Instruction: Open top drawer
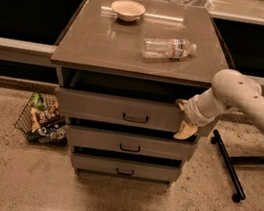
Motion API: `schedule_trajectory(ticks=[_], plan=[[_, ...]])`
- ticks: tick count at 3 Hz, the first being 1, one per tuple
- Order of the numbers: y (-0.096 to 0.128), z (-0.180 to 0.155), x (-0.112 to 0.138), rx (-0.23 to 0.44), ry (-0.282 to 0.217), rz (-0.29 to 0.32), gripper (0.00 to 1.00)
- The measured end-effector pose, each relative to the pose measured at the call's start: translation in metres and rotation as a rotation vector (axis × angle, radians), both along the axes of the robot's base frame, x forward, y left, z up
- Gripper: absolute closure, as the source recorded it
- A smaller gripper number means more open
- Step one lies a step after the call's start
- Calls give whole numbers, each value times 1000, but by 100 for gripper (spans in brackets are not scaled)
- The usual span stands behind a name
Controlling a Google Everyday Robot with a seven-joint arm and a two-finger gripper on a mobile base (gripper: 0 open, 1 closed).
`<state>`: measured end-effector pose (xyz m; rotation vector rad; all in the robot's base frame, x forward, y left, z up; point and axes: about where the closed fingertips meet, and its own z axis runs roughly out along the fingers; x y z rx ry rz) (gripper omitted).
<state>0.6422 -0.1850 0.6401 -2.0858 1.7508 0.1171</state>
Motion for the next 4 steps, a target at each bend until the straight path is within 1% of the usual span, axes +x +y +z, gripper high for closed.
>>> schedule_trajectory(ticks=[1,2,3,4], plan=[[0,4,-11,7,-4,-5,62],[0,16,-18,19,-25,-5,85],[0,20,-20,21,-26,-3,100],[0,20,-20,21,-26,-3,85]])
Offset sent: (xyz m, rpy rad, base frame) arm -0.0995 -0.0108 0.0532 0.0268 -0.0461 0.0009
